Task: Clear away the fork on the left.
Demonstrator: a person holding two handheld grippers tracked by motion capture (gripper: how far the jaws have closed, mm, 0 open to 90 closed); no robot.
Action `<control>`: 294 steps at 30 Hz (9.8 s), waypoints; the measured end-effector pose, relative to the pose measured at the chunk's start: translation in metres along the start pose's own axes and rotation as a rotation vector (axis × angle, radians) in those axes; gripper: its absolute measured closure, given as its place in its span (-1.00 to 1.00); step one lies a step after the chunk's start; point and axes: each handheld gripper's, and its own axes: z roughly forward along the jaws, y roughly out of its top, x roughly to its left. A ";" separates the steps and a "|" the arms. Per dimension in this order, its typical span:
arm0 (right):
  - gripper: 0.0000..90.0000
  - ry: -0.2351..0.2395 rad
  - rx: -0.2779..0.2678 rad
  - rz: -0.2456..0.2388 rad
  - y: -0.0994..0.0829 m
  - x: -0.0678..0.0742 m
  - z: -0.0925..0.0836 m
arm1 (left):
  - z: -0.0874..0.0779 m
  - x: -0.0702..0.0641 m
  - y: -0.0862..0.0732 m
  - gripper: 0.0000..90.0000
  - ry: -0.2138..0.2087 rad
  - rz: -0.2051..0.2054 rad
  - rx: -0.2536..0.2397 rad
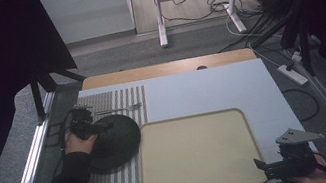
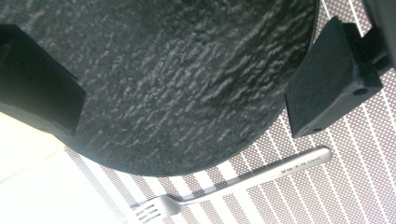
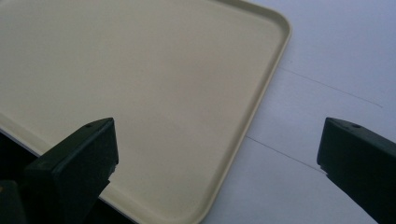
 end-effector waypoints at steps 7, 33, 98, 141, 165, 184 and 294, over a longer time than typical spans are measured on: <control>-1.00 0.000 0.001 0.000 0.000 0.000 0.000 | 0.009 0.007 0.009 -1.00 0.009 0.007 0.016; -1.00 0.006 0.003 -0.002 0.000 0.000 0.000 | 0.027 0.039 0.036 0.46 0.076 -0.006 0.058; -1.00 0.020 0.004 -0.014 0.000 0.000 0.001 | 0.039 0.059 0.041 0.65 0.082 -0.078 0.166; -1.00 0.025 0.014 -0.035 0.000 0.002 0.002 | 0.085 0.016 0.080 0.00 0.053 0.221 0.305; -1.00 0.025 0.017 -0.033 0.000 0.002 0.001 | 0.065 0.024 0.078 0.90 0.138 0.433 0.339; -1.00 0.022 0.018 -0.040 0.001 0.002 0.002 | 0.024 0.032 0.067 0.90 0.066 0.276 0.344; -1.00 0.031 0.021 -0.096 0.000 0.008 0.001 | 0.042 -0.212 -0.028 0.86 -0.150 0.357 0.384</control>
